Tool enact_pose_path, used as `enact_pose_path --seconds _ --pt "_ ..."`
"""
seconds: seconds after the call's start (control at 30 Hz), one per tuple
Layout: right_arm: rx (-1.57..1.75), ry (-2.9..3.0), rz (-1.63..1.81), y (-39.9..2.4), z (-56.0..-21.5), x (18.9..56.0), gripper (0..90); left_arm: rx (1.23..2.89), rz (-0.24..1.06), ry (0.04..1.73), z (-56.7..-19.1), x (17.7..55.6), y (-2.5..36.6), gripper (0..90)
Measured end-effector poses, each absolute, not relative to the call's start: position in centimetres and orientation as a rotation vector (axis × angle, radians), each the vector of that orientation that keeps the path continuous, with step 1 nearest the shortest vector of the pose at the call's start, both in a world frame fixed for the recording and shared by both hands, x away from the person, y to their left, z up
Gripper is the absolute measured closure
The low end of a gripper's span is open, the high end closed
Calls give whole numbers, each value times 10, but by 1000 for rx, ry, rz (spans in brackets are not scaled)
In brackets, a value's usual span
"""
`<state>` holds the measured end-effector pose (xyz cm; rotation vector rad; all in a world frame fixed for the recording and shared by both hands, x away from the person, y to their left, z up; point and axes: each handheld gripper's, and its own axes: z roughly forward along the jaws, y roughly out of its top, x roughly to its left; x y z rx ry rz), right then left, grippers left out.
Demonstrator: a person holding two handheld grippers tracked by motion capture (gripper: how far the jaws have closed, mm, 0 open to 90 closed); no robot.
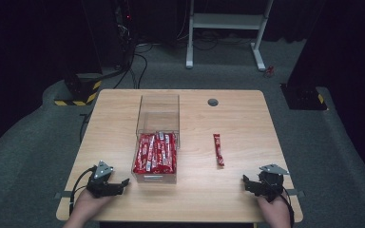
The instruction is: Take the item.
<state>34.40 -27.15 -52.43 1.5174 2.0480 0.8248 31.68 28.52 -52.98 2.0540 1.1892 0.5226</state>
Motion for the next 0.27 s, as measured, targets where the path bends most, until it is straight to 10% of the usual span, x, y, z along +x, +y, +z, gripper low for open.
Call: enact_pose_path --seconds 0.27 --pt "1516 2049 821 -265 -524 348 81 2052 528 1195 -530 316 285 150"
